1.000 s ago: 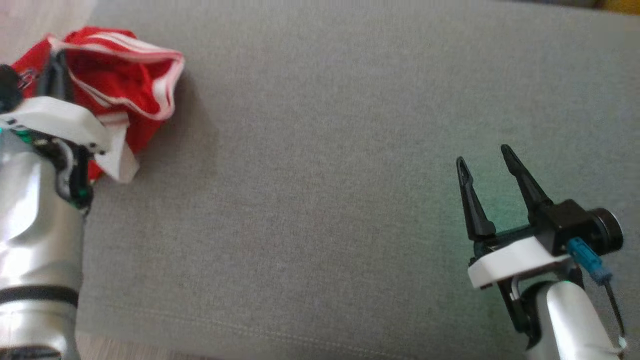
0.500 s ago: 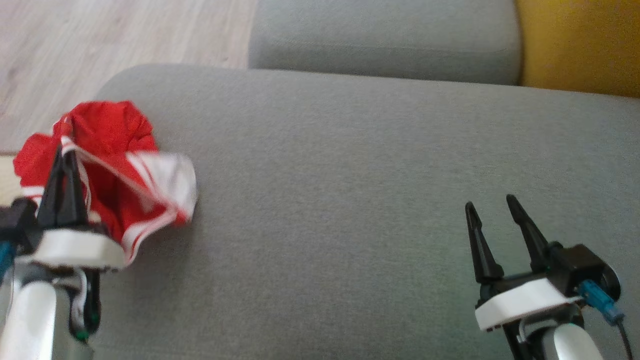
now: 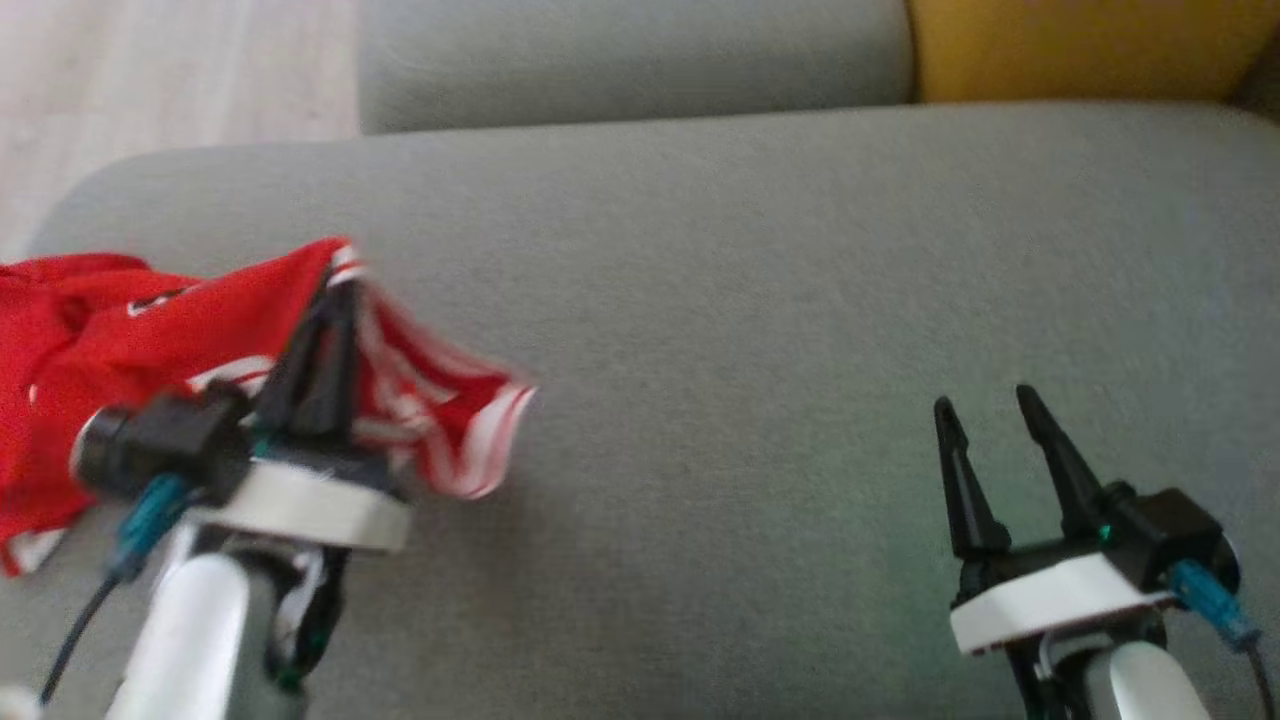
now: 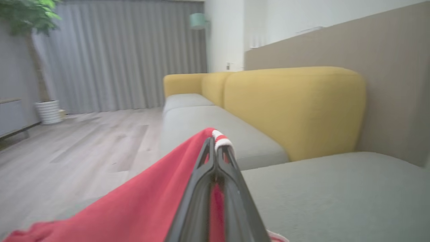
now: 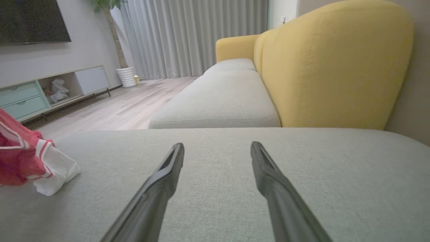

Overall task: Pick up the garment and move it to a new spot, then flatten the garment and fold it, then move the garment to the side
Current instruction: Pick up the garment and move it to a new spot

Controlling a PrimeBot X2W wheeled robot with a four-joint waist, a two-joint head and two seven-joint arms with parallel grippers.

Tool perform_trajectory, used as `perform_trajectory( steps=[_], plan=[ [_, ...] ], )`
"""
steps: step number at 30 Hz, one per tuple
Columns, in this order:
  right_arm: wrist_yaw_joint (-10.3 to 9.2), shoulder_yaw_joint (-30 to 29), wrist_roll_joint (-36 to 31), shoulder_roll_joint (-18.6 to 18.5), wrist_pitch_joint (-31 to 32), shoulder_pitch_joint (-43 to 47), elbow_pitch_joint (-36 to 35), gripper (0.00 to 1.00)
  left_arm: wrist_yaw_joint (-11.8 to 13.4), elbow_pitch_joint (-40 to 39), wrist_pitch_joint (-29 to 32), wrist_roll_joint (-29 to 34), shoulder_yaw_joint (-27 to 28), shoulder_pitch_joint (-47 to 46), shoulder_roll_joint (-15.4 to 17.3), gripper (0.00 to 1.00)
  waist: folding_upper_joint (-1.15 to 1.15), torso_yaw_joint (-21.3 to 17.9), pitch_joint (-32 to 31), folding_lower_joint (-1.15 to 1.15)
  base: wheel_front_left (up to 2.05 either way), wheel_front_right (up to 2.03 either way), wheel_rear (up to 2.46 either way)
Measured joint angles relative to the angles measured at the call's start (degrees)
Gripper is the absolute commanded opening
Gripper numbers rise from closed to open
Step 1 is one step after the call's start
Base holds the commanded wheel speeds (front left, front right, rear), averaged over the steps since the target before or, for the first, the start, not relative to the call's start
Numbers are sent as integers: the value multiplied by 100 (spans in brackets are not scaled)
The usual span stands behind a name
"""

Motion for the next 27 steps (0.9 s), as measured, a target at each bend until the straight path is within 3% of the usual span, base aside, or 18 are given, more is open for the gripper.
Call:
perform_trajectory(
  steps=[4,13,22,23,24,25,27],
  plan=[
    [0,13,73,-1,-91,-247,5,100,-266,182,3,76,-510,-654,-192,0,0,-369,250,0,0,0,0],
    [0,147,260,-2,-354,-595,112,100,-560,868,100,328,-1512,-1912,-533,0,0,-1312,909,0,0,0,0],
    [0,379,498,-2,-579,-876,414,100,-662,2903,431,301,-2439,-2621,-400,0,0,-1941,1672,2,0,0,0],
    [-1,402,510,-2,-579,-910,457,100,-664,3109,425,296,-2536,-2682,-378,33,0,-1987,1727,2,0,0,0],
    [0,426,510,-1,-580,-947,506,100,-664,3255,378,219,-2613,-2729,-370,33,0,-2030,1768,2,0,0,0],
    [0,439,510,-1,-604,-985,556,100,-664,3383,309,142,-2669,-2783,-353,96,0,-2066,1794,2,0,0,0],
    [0,414,510,-2,-614,-1009,611,100,-662,3513,116,4,-2789,-2875,-363,100,0,-2067,1795,2,0,0,0]
  ],
)
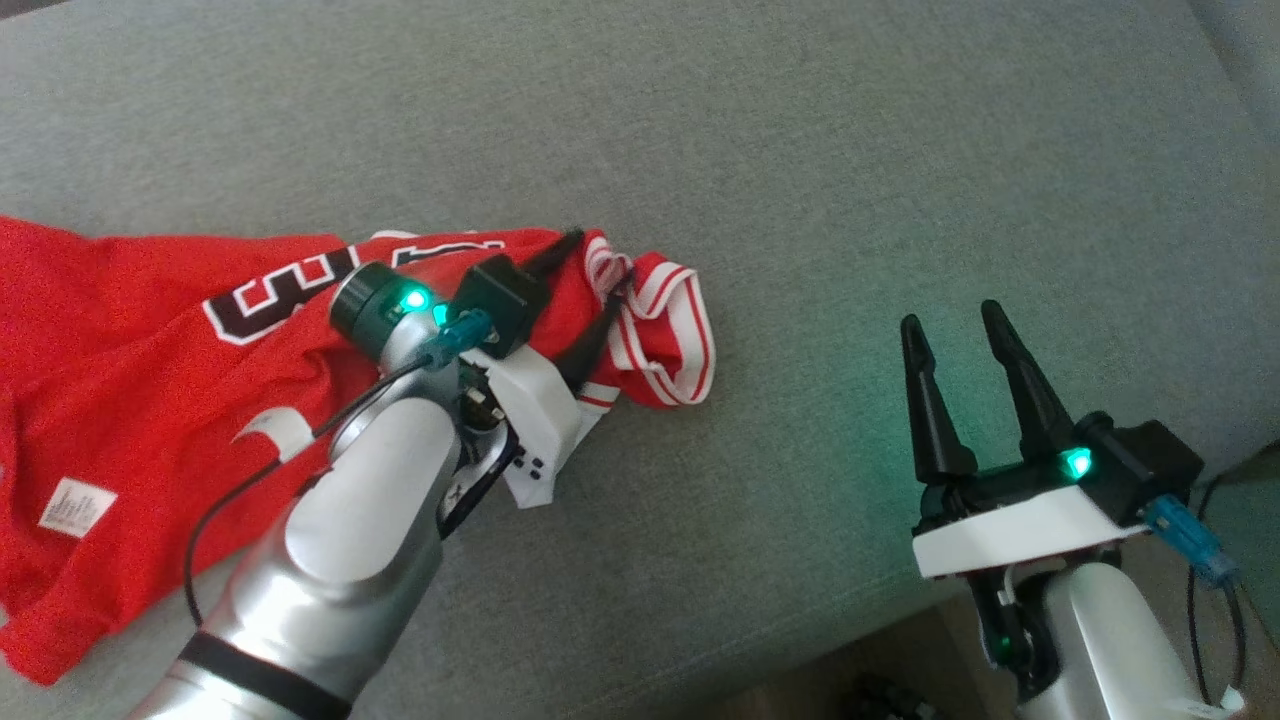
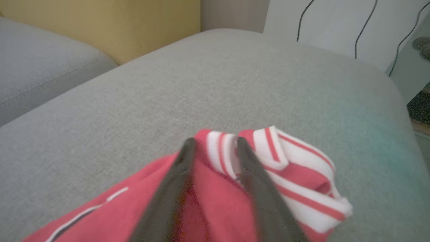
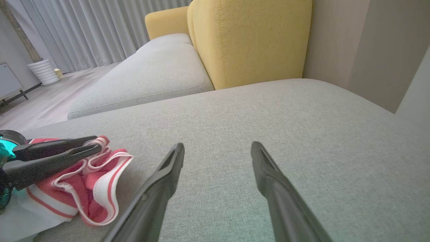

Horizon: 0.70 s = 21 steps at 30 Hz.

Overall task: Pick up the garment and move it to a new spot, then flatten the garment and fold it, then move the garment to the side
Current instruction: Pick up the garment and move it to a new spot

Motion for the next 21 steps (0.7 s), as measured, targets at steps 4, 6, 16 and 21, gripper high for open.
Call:
perform_trajectory(
  steps=[4,6,16,21],
  plan=[
    [0,-15,-21,1,-4,2,105,100,-41,62,-390,-185,-36,-46,-60,100,0,141,-131,0,0,0,0],
    [0,-40,-70,-1,4,5,113,100,-11,-7,-553,-313,38,2,-96,100,0,255,-246,-2,0,0,0],
    [0,-280,-404,-2,386,119,-49,100,948,-1054,-832,-793,1067,1260,124,100,0,1112,-928,-2,0,0,0],
    [0,-313,-555,-2,486,307,-180,100,1274,-1457,-837,-850,1557,1714,348,100,0,1450,-1142,-2,0,0,0]
  ],
)
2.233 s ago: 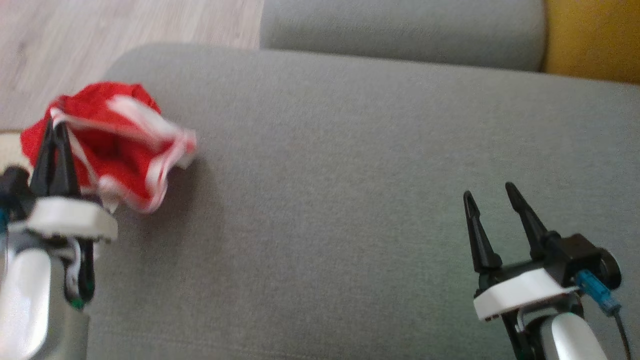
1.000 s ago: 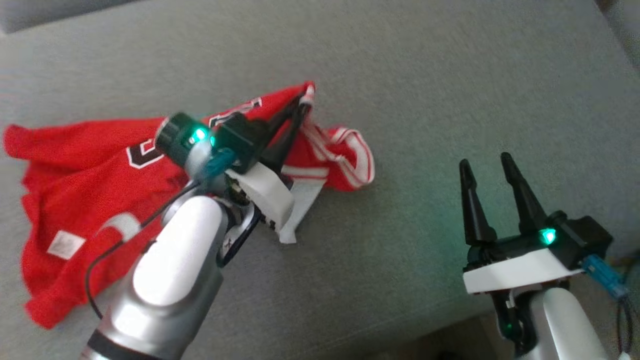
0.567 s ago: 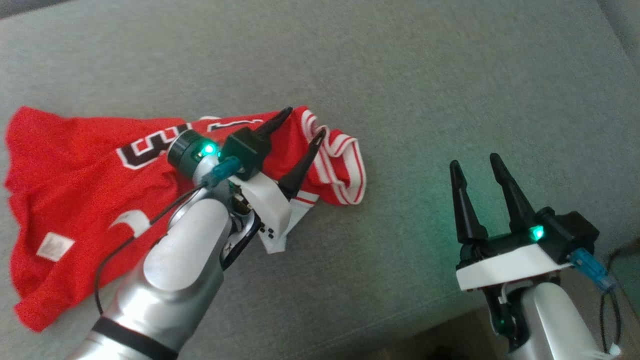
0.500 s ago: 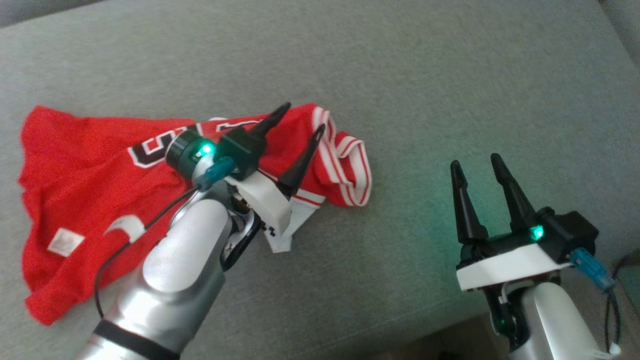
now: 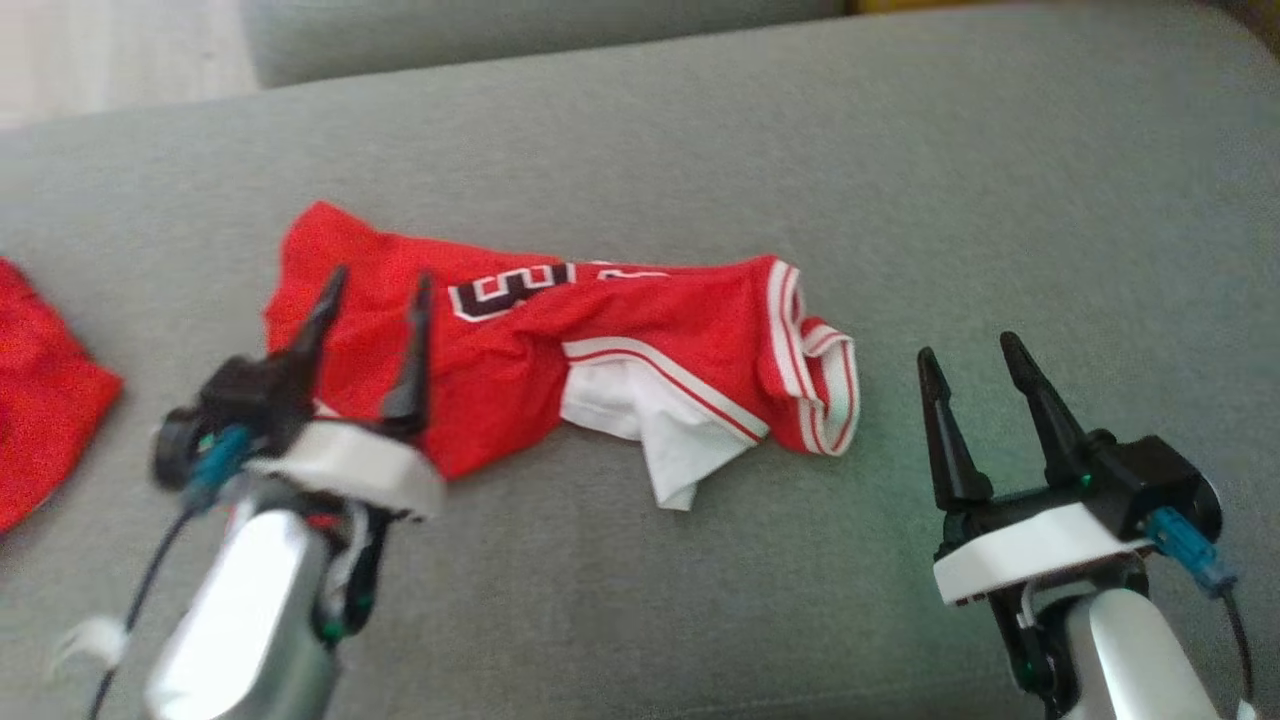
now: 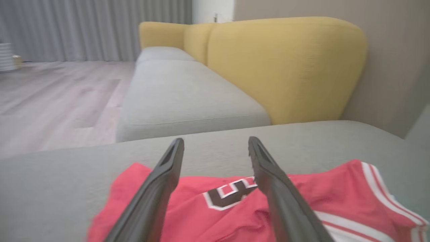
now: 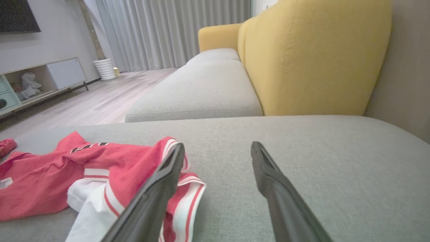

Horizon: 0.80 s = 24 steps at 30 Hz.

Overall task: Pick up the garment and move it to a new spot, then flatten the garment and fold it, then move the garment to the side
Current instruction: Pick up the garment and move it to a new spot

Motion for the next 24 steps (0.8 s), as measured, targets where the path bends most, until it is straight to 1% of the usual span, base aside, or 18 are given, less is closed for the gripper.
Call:
perform_trajectory(
  steps=[1,2,5,7,9,13,16,24],
  plan=[
    [0,-2,-83,0,67,37,-74,100,118,-176,0,-23,247,250,118,100,0,142,-106,0,0,0,0],
    [0,-2,-83,0,67,37,-74,100,118,-176,0,-23,247,250,118,100,0,142,-106,0,0,0,0],
    [0,-2,-182,0,159,97,-169,100,270,-380,-1,-98,579,686,260,100,0,311,-263,0,0,0,0],
    [0,-3,-212,0,222,142,-240,100,302,-489,-1,-103,721,974,325,100,0,401,-361,0,0,0,0],
    [0,1,-238,1,260,234,-292,100,308,-554,0,-102,756,1240,385,100,0,468,-457,0,0,0,0],
    [0,1,-353,0,410,459,-432,100,397,-706,-1,-102,858,1711,407,100,0,527,-658,0,0,0,0],
    [0,2,-374,1,495,624,-506,100,409,-814,0,-101,856,1983,413,100,0,534,-789,0,0,0,0],
    [0,-5,-372,2,598,984,-705,100,554,-977,14,-101,840,2328,452,100,0,437,-932,0,0,0,0]
  ],
)
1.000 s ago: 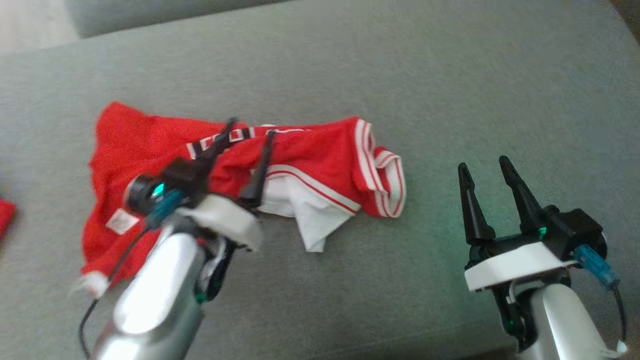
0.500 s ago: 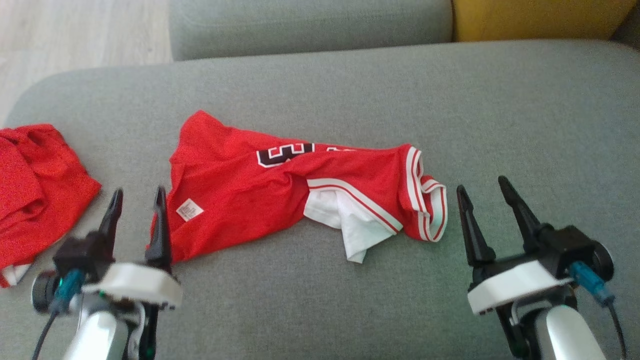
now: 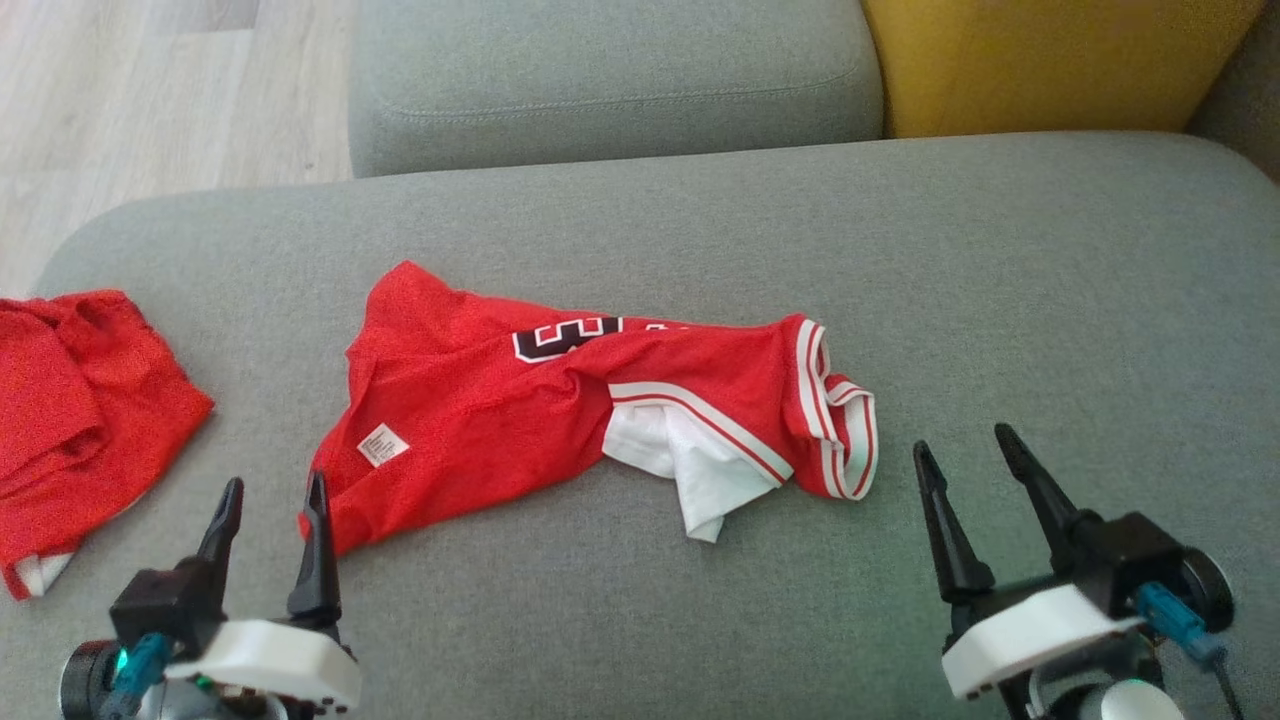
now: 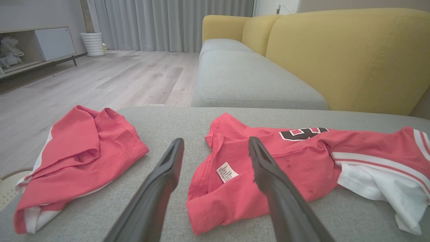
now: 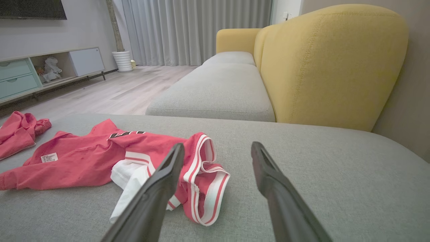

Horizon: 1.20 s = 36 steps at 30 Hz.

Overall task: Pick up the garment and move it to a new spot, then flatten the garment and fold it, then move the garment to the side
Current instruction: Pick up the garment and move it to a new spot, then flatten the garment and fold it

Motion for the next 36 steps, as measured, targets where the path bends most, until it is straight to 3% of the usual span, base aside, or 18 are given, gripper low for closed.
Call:
perform_trajectory(
  steps=[21,26,36],
  plan=[
    [0,31,20,1,56,63,-80,100,88,-57,75,49,-136,67,67,100,0,-30,85,0,0,0,0],
    [0,62,69,1,54,23,-136,100,-126,290,130,27,-246,-222,62,100,0,-11,275,0,0,0,0],
    [0,155,79,0,-27,-443,-212,100,-740,1636,412,-281,-310,-1874,58,100,0,-65,1080,1,0,0,0]
  ],
)
